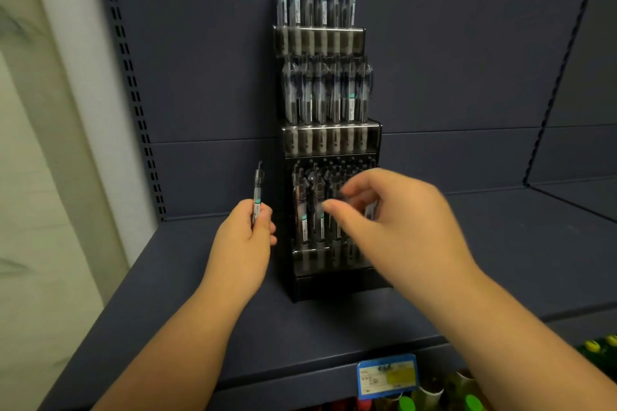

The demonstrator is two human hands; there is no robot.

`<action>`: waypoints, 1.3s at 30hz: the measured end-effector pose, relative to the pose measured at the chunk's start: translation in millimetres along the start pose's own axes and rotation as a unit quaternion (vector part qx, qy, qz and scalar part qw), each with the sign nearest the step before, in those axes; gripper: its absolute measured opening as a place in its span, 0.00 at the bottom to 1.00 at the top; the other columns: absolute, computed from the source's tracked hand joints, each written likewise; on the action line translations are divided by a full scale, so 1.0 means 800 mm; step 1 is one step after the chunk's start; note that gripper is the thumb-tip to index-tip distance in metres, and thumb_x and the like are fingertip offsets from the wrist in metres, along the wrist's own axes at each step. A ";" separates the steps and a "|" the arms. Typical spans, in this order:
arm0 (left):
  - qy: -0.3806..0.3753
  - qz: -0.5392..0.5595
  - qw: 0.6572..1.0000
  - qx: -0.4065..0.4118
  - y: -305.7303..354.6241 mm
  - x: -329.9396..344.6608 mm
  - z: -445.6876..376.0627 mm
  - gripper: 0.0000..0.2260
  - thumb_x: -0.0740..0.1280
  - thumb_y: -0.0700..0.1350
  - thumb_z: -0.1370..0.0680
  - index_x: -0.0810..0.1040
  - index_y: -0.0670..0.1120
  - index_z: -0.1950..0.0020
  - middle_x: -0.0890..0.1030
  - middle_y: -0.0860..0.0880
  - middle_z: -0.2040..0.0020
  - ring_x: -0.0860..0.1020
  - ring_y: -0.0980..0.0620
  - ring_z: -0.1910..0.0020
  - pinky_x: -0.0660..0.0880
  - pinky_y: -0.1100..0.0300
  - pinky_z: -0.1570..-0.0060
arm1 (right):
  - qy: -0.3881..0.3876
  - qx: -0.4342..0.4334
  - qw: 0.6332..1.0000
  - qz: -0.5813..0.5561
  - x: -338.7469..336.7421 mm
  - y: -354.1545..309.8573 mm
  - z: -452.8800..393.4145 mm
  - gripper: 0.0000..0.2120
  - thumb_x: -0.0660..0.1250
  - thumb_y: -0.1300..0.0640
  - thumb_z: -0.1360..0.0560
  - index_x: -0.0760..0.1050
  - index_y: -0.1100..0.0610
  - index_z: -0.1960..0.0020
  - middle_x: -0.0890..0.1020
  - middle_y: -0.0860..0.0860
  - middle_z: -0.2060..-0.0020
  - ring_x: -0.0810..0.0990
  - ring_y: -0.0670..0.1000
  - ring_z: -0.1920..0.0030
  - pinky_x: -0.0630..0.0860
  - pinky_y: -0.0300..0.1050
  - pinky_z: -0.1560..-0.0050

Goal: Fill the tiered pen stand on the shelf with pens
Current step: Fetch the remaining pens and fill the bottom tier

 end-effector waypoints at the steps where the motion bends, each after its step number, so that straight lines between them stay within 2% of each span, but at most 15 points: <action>1: 0.001 0.006 1.000 0.004 0.002 -0.001 0.001 0.09 0.59 0.46 0.16 0.75 0.49 0.53 0.79 0.51 0.60 0.78 0.63 0.65 0.74 0.62 0.60 | -0.009 -0.017 1.000 -0.012 0.011 -0.012 0.002 0.09 0.70 0.40 0.25 0.80 0.41 0.48 0.83 0.36 0.60 0.79 0.37 0.58 0.74 0.32 0.57; 3: 0.002 0.007 1.000 0.019 0.007 -0.003 0.002 0.08 0.59 0.46 0.16 0.75 0.49 0.53 0.80 0.51 0.60 0.78 0.63 0.65 0.73 0.65 0.62 | -0.047 -0.050 0.997 -0.024 0.038 -0.032 0.006 0.10 0.69 0.44 0.22 0.82 0.44 0.43 0.85 0.39 0.55 0.81 0.39 0.53 0.78 0.38 0.49; 6: -0.004 0.028 0.999 0.035 0.016 -0.008 0.005 0.09 0.60 0.44 0.17 0.75 0.50 0.55 0.80 0.53 0.63 0.75 0.62 0.68 0.71 0.66 0.69 | -0.088 -0.082 0.993 -0.019 0.074 -0.054 0.008 0.11 0.65 0.48 0.19 0.79 0.44 0.38 0.85 0.42 0.50 0.82 0.43 0.47 0.80 0.47 0.45; 10: -0.003 0.075 0.997 0.037 0.018 -0.010 0.007 0.09 0.61 0.43 0.17 0.76 0.50 0.55 0.80 0.48 0.62 0.74 0.54 0.67 0.72 0.61 0.68 | -0.068 -0.058 0.996 -0.013 0.083 -0.065 -0.009 0.23 0.62 0.48 0.18 0.66 0.46 0.24 0.80 0.41 0.36 0.76 0.44 0.35 0.74 0.46 0.34; 12: -0.001 0.123 0.992 0.035 0.021 -0.010 0.009 0.09 0.62 0.42 0.17 0.77 0.50 0.56 0.79 0.50 0.64 0.74 0.55 0.65 0.72 0.56 0.64 | -0.067 -0.047 0.996 -0.028 0.084 -0.070 -0.018 0.25 0.62 0.48 0.18 0.64 0.47 0.22 0.80 0.41 0.37 0.76 0.44 0.35 0.74 0.46 0.35; 14: -0.008 0.154 0.987 0.034 0.025 -0.010 0.011 0.08 0.63 0.45 0.17 0.78 0.56 0.54 0.83 0.55 0.59 0.79 0.57 0.61 0.75 0.57 0.59 | -0.069 -0.045 0.996 -0.040 0.084 -0.076 -0.026 0.22 0.63 0.49 0.18 0.68 0.47 0.24 0.82 0.42 0.41 0.78 0.45 0.38 0.76 0.47 0.37; 17: -0.012 0.087 0.994 0.063 0.033 -0.011 0.013 0.10 0.62 0.44 0.16 0.75 0.61 0.51 0.82 0.62 0.57 0.80 0.63 0.60 0.74 0.69 0.64 | -0.062 -0.035 0.996 -0.046 0.083 -0.075 -0.034 0.15 0.65 0.49 0.18 0.76 0.46 0.32 0.84 0.43 0.47 0.80 0.46 0.43 0.77 0.47 0.41; 21: -0.019 0.109 0.992 0.064 0.035 -0.010 0.014 0.13 0.62 0.42 0.17 0.76 0.63 0.48 0.83 0.65 0.54 0.81 0.65 0.54 0.75 0.69 0.59 | -0.058 -0.037 0.996 -0.055 0.084 -0.075 -0.037 0.11 0.66 0.46 0.20 0.79 0.47 0.39 0.84 0.44 0.51 0.81 0.47 0.48 0.79 0.49 0.45; 24: -0.004 0.101 0.993 0.064 0.028 -0.011 0.010 0.09 0.62 0.42 0.18 0.78 0.54 0.48 0.83 0.60 0.60 0.80 0.62 0.60 0.74 0.65 0.60 | -0.049 -0.049 0.996 -0.059 0.085 -0.078 -0.037 0.10 0.65 0.48 0.19 0.79 0.49 0.41 0.84 0.45 0.52 0.82 0.47 0.49 0.80 0.50 0.46; 27: 0.009 0.005 0.996 0.091 0.025 -0.013 0.005 0.07 0.63 0.38 0.18 0.78 0.46 0.44 0.81 0.57 0.57 0.81 0.54 0.55 0.77 0.59 0.56 | -0.029 -0.061 0.994 -0.083 0.077 -0.080 -0.037 0.09 0.66 0.49 0.20 0.80 0.49 0.43 0.84 0.44 0.54 0.82 0.46 0.51 0.80 0.50 0.48; 28: 0.009 -0.004 0.996 0.091 0.025 -0.013 0.005 0.06 0.63 0.38 0.18 0.78 0.46 0.45 0.81 0.56 0.57 0.81 0.55 0.55 0.78 0.60 0.55 | -0.015 -0.067 0.994 -0.090 0.071 -0.079 -0.037 0.08 0.66 0.49 0.20 0.80 0.49 0.44 0.84 0.43 0.54 0.82 0.46 0.51 0.80 0.49 0.49; 31: 0.006 0.016 0.998 0.068 0.028 -0.010 0.009 0.07 0.64 0.42 0.18 0.77 0.51 0.54 0.82 0.54 0.61 0.80 0.62 0.60 0.73 0.71 0.63 | 0.074 -0.087 0.985 -0.131 0.029 -0.071 -0.040 0.05 0.68 0.49 0.22 0.81 0.48 0.48 0.83 0.41 0.58 0.81 0.41 0.56 0.79 0.45 0.52; 33: 0.011 0.027 0.998 0.053 0.024 -0.009 0.010 0.08 0.64 0.43 0.18 0.77 0.55 0.53 0.82 0.54 0.60 0.81 0.63 0.59 0.72 0.73 0.61 | 0.129 -0.076 0.970 -0.190 -0.012 -0.052 -0.043 0.03 0.70 0.50 0.22 0.81 0.47 0.50 0.83 0.41 0.60 0.82 0.41 0.59 0.81 0.48 0.55; 35: 0.018 0.034 0.998 0.041 0.018 -0.009 0.008 0.07 0.64 0.44 0.18 0.78 0.55 0.53 0.82 0.54 0.59 0.81 0.63 0.58 0.74 0.70 0.58 | 0.174 -0.065 0.958 -0.219 -0.056 -0.028 -0.043 0.01 0.70 0.51 0.23 0.80 0.45 0.53 0.84 0.43 0.61 0.82 0.44 0.63 0.81 0.51 0.60; 39: 0.018 0.033 0.999 0.029 0.011 -0.006 0.006 0.08 0.64 0.43 0.18 0.77 0.54 0.53 0.81 0.53 0.58 0.81 0.62 0.59 0.75 0.64 0.55 | 0.200 -0.034 0.963 -0.176 -0.109 0.021 -0.036 0.05 0.68 0.49 0.21 0.78 0.45 0.56 0.81 0.45 0.65 0.79 0.50 0.65 0.76 0.46 0.60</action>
Point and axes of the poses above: each hand's wrist, its own z-axis away from the middle knuckle, its own x-axis out of the palm, y = z × x, the point moved 6 cm from there along -z, towards the middle knuckle
